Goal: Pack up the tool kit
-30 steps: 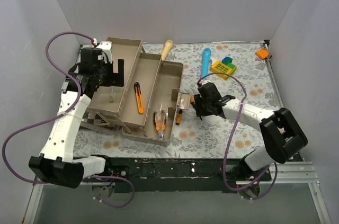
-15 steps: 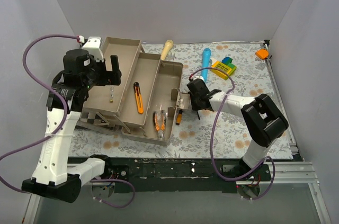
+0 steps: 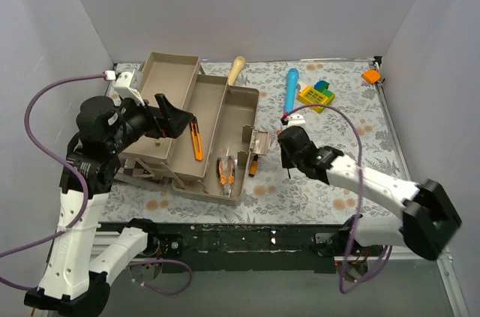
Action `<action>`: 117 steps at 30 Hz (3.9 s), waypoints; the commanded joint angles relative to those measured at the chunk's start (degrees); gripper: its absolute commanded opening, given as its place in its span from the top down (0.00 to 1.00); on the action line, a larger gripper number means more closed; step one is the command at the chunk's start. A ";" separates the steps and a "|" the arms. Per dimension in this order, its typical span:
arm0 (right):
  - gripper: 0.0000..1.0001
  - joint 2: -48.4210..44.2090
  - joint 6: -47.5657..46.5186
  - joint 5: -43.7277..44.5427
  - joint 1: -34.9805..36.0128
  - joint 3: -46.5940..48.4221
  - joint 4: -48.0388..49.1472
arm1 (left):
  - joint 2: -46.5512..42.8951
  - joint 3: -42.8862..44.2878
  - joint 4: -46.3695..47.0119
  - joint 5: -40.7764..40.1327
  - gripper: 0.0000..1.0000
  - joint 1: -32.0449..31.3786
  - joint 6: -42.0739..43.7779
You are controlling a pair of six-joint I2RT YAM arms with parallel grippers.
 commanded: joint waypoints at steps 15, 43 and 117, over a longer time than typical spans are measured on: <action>0.99 -15.37 -3.21 10.98 29.91 18.96 8.79 | 0.54 -13.43 26.54 3.77 0.06 -22.99 -20.76; 0.99 -12.36 -9.99 20.47 39.41 20.37 18.65 | 2.30 -16.51 24.52 0.08 0.86 -25.10 -20.33; 0.43 -19.05 24.38 2.73 7.16 -15.75 7.83 | 23.48 4.50 -8.35 -24.17 0.74 -8.31 16.95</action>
